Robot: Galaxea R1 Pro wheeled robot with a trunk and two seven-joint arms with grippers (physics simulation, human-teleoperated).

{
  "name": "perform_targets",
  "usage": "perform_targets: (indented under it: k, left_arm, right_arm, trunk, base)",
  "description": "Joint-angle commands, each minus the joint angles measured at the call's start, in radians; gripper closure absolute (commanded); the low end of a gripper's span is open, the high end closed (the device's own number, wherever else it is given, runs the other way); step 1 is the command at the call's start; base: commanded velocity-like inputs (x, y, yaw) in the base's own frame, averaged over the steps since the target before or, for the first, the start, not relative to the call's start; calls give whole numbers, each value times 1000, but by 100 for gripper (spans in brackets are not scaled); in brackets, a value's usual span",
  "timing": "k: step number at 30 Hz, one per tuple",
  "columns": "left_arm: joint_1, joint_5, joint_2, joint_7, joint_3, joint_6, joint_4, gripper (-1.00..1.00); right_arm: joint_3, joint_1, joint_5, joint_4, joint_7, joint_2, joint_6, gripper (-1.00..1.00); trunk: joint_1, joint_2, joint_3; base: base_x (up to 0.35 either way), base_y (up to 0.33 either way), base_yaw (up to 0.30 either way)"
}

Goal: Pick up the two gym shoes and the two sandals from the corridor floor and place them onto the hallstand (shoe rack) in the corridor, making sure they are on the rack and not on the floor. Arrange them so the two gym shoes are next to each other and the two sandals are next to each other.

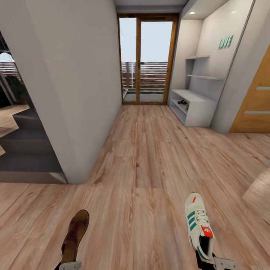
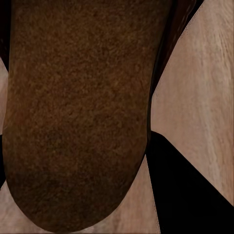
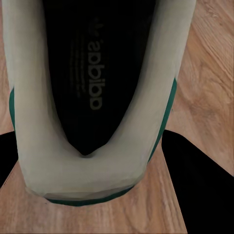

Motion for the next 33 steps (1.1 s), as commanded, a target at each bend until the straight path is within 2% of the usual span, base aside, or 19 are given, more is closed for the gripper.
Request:
perform_targets:
  k: [1, 33]
  left_arm:
    - [-1, -10, 0, -3, 9, -3, 1, 100]
    - [-1, -10, 0, -3, 9, -3, 1, 100]
  right_arm:
    - [-7, -1, 3, 0, 9, 1, -4, 100]
    - [-7, -1, 3, 0, 10, 0, -4, 100]
  trunk:
    - [0, 0, -1]
    - [0, 0, -1]
  base:
    - [339, 0, 0]
    - [339, 0, 0]
